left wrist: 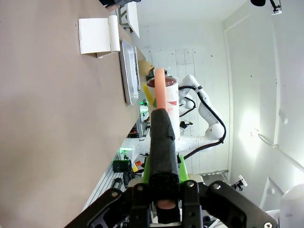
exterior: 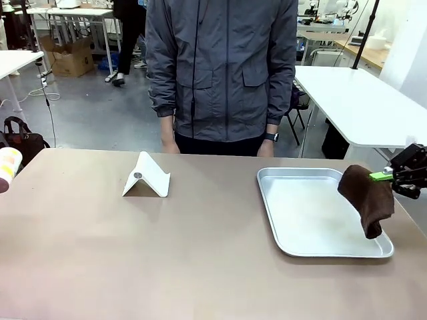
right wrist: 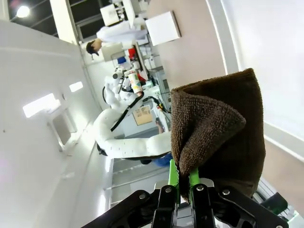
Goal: Clean the surface of the table.
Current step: Clean the area not pointed to by the person, then return the Lint Roller and towel to their original positions.
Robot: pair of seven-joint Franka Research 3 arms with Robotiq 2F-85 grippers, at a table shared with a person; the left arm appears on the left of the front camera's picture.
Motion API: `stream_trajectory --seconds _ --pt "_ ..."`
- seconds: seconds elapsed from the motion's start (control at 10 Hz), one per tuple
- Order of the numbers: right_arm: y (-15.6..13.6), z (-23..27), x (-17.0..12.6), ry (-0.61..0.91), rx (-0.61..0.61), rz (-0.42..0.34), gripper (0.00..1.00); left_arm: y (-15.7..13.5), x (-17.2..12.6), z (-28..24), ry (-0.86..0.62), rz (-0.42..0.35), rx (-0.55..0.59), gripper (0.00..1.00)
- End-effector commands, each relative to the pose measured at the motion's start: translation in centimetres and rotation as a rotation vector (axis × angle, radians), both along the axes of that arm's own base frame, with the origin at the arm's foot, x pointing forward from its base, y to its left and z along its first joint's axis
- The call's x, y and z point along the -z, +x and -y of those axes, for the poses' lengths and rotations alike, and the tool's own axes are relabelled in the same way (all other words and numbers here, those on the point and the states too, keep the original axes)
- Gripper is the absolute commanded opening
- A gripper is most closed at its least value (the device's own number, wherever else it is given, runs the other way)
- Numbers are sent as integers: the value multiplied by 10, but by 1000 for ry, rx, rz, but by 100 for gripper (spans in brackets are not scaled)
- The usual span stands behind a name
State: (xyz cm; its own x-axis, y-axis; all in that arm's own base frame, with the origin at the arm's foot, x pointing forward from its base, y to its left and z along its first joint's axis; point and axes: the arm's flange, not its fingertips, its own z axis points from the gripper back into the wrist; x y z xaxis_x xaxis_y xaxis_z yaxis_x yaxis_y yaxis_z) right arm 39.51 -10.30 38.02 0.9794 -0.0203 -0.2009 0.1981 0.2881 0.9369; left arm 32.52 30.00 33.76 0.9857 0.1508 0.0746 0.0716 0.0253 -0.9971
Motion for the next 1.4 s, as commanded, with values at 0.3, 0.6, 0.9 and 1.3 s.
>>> stream_trajectory --seconds 0.3,0.6,0.9,1.3 --pt "3 -2 -6 54 13 -10 0 0 -5 2 -12 -4 -13 22" --pt "3 -2 -6 54 13 -10 0 0 -5 2 -12 -4 -13 22" --pt "3 -2 -6 54 13 -10 0 0 -5 2 -12 -4 -13 22" --pt "3 -2 -6 54 13 -10 0 0 -5 2 -12 -4 -13 22"
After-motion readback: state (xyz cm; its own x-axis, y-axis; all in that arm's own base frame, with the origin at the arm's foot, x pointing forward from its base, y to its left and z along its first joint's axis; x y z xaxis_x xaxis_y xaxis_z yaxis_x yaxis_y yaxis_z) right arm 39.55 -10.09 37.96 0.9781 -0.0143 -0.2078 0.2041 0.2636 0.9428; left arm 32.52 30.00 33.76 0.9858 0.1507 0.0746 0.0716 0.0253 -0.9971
